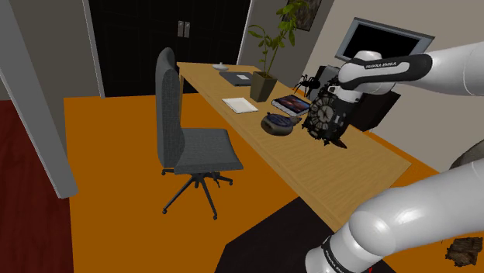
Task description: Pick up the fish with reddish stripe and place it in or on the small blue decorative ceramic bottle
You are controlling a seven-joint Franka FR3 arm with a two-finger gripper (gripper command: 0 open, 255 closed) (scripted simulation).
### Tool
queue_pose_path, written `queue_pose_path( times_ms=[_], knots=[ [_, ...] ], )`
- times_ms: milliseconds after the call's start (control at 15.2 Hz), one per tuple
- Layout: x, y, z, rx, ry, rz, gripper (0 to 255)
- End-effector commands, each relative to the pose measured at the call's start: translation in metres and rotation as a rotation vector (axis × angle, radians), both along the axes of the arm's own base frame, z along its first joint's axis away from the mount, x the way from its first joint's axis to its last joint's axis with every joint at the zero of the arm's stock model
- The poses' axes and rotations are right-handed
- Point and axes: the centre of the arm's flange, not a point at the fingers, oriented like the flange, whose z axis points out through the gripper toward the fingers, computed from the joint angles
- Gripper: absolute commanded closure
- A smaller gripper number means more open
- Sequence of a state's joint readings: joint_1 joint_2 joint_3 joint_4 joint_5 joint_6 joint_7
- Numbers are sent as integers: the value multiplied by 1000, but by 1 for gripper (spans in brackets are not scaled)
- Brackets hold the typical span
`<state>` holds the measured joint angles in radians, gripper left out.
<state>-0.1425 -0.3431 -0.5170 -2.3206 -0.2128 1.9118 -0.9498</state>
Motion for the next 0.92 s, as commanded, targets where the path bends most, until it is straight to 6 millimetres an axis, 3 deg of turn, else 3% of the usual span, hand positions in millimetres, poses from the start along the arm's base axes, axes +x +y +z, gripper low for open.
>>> queue_pose_path(
  times_ms=[0, 462, 858],
  knots=[
    [1, 0, 10, 0, 0, 0, 255],
    [1, 0, 45, 0, 0, 0, 255],
    [79, -18, 46, 0, 0, 0, 255]
  ],
)
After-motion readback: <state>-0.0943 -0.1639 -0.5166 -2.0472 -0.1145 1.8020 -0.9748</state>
